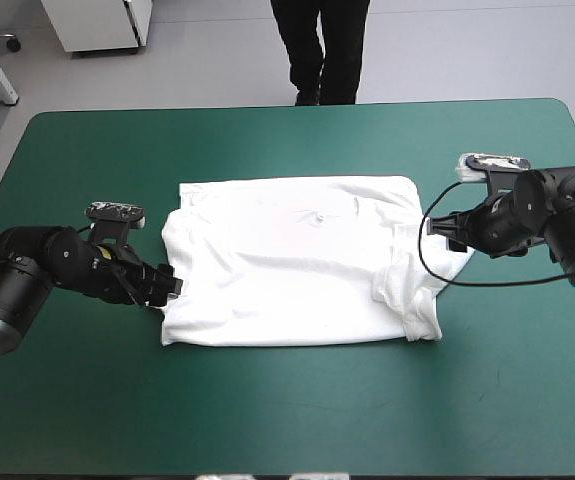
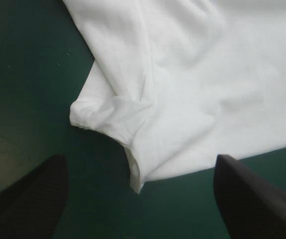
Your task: Fold the cloth
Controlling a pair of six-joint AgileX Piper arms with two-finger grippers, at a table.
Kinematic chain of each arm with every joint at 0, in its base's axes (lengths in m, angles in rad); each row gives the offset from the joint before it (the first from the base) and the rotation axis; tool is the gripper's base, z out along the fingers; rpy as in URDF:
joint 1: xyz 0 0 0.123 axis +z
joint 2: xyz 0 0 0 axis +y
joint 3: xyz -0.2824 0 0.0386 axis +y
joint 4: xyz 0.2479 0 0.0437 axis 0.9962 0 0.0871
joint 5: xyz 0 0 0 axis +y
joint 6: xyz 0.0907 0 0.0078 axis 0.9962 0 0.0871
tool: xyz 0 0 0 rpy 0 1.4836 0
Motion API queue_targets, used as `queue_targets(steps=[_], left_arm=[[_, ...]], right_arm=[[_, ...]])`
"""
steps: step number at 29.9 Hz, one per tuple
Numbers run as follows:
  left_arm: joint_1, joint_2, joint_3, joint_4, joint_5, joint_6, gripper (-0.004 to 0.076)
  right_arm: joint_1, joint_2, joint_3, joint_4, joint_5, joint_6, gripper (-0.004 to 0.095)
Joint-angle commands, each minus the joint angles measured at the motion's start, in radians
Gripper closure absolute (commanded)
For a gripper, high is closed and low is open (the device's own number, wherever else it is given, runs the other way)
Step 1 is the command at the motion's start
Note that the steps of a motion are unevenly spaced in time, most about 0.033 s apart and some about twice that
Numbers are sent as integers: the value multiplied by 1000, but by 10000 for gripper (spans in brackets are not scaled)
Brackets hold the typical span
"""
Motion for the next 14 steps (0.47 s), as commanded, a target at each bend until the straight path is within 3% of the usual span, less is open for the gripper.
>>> queue_targets(steps=[1, 5, 14], left_arm=[[-3, -26, -34, -16, -19, -10, 147], [-3, -26, -34, -16, -19, -10, 147], [-3, -26, -34, -16, -29, -10, 147]], right_arm=[[-88, 43, -63, 73, -23, -46, 366], [-151, 117, -91, 128, -26, -100, 366], [-157, 263, -117, 47, -63, -108, 366]])
